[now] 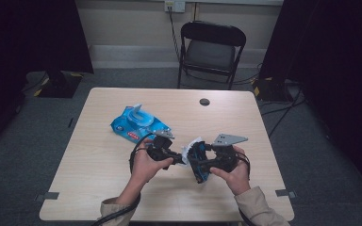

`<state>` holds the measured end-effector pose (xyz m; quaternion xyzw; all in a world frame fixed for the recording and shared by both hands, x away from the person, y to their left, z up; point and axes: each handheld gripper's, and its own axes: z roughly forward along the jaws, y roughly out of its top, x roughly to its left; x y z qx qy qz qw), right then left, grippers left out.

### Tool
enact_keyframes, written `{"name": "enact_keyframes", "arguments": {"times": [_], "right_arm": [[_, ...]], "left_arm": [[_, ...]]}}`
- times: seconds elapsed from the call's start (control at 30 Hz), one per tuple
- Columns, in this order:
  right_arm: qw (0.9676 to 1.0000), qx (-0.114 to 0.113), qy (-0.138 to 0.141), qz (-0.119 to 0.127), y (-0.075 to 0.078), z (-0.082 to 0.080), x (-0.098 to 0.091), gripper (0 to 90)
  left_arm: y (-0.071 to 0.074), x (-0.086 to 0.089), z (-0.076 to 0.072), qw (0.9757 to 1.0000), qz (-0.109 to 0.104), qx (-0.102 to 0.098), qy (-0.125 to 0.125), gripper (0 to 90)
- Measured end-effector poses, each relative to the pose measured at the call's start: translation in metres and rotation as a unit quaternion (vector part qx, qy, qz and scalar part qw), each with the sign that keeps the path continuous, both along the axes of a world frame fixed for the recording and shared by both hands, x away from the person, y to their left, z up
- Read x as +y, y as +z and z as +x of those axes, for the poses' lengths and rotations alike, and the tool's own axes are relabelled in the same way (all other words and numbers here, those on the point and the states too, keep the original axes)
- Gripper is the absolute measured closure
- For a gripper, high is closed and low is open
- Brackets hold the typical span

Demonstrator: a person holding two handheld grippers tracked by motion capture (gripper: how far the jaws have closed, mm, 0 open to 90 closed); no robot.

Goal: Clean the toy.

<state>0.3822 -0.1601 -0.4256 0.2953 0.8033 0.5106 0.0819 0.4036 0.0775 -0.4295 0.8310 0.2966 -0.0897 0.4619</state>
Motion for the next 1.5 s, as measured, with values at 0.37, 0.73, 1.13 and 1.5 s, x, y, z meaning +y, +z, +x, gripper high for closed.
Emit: {"name": "enact_keyframes", "arguments": {"times": [0.37,0.73,1.13,1.5], "right_arm": [[1.0000,0.003,-0.008,0.001,-0.001,0.001,0.001,25.5],[0.9998,0.007,-0.013,0.010,-0.001,0.002,-0.003,25.4],[0.9996,0.012,-0.020,0.015,-0.001,0.003,-0.004,25.5],[0.9993,0.008,-0.023,0.030,0.004,0.003,-0.009,25.4]], "left_arm": [[-0.014,-0.008,-0.006,1.0000,0.007,0.003,0.001,84.4],[-0.024,-0.022,-0.012,0.9992,0.036,-0.007,-0.017,84.7],[-0.040,-0.035,-0.023,0.9970,0.067,-0.013,-0.035,84.7],[-0.050,-0.044,-0.027,0.9954,0.080,-0.004,-0.053,84.7]]}}
